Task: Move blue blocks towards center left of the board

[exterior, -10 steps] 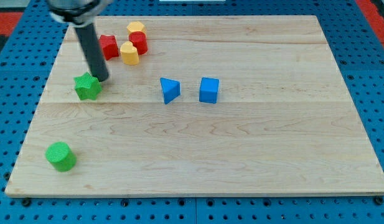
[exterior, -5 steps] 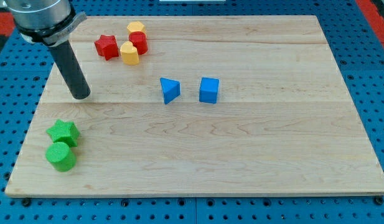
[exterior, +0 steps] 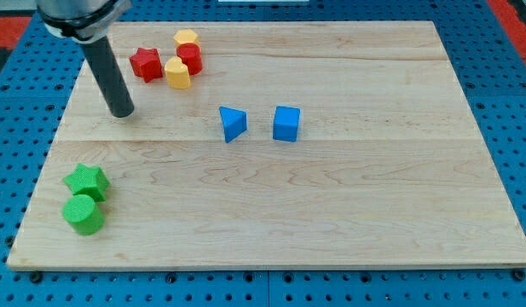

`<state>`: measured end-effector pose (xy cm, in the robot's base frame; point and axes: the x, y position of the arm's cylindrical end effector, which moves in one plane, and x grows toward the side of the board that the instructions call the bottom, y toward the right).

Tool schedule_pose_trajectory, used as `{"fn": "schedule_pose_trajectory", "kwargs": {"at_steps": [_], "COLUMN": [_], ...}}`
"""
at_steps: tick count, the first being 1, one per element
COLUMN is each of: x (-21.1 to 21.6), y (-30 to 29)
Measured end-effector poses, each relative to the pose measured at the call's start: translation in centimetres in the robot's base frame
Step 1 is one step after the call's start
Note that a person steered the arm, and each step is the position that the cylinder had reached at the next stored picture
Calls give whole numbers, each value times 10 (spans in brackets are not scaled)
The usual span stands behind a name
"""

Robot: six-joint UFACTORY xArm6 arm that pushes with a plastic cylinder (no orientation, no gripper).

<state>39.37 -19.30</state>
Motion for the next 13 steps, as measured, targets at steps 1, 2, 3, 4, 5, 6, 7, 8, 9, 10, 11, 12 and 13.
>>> {"fn": "schedule_pose_trajectory", "kwargs": {"at_steps": [1,2,3,4,5,6,7,8,9,10,11,12,13], "x": [0,0,0,-14,-23,-22,-21,-16,21,42,32,37,52], "y": [5,5,17,24,-3,53,139,244,285,196,85,130,217]}}
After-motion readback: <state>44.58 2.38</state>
